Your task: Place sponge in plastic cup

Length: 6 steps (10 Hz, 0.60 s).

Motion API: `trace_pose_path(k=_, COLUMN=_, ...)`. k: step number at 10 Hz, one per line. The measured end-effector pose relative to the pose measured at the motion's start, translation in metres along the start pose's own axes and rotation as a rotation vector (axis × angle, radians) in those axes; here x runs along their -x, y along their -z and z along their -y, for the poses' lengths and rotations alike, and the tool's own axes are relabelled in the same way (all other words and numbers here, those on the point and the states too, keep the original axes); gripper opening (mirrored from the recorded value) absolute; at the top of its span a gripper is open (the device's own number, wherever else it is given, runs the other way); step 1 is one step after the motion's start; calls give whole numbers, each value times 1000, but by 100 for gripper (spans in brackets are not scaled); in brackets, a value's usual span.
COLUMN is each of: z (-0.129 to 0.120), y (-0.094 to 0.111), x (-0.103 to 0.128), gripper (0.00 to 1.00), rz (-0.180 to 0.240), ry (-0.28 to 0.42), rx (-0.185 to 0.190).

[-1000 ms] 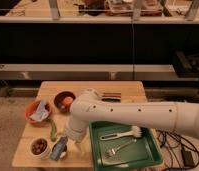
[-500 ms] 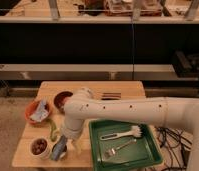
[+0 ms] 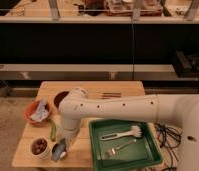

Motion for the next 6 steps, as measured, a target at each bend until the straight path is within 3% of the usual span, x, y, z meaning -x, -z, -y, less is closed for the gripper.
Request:
trace_pose_path(k=2, z=0, y=8, x=0, gripper=6, rz=1, ry=-21, rx=3)
trace_pose_path(k=3, z=1, y=15, x=-1, gripper=1, rz=4, ry=-38, rx=4)
trace_pose_path(k=6, z=8, y=57, x=-9, gripper=0, rz=-5, ry=-120, rx=-17)
